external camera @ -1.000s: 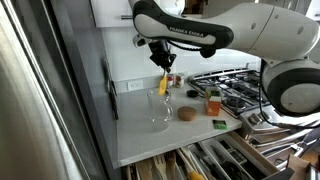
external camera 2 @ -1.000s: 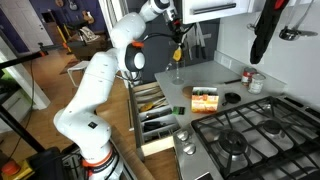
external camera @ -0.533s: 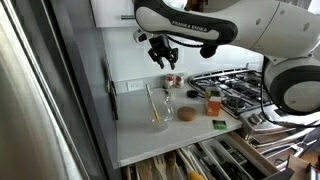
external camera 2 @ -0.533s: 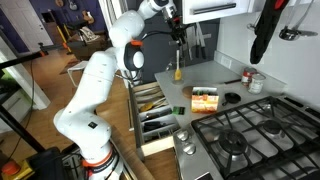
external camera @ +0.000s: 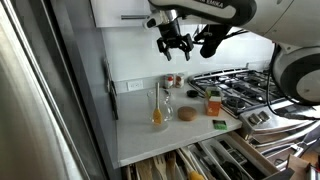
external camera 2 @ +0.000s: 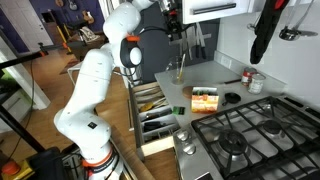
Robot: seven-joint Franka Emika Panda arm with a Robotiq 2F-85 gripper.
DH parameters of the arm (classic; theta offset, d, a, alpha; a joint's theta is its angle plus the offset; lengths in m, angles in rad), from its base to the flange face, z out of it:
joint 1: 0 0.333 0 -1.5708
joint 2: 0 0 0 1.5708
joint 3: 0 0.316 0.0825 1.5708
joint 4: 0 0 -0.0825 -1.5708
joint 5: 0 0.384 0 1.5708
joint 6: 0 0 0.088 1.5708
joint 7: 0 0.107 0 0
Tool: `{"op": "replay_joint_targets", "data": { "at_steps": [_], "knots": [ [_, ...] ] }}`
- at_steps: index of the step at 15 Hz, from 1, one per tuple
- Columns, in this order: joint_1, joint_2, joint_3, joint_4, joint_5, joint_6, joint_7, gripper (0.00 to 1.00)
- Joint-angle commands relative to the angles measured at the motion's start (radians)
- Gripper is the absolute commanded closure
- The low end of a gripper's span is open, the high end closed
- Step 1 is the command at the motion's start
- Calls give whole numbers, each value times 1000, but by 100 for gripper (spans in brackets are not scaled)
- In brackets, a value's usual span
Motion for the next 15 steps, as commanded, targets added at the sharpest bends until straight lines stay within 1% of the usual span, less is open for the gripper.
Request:
{"op": "replay_joint_targets", "data": {
  "at_steps": [1,3,4,5,7,9,10,11,15],
  "knots": [
    [-59,-81,60,-27,128,-151,92,0],
    [-96,-105,98,-12,224,-206,170,0],
    [-115,-137,116,-44,280,-186,226,0],
    [-132,-148,130,-50,327,-169,284,0],
    [-160,-156,158,-31,407,-153,405,0],
    [-181,-159,176,-14,462,-129,524,0],
    [-185,-139,182,33,479,-125,578,0],
    [-189,-159,184,5,485,-86,627,0],
    [-184,-172,179,13,473,17,810,0]
  ]
}}
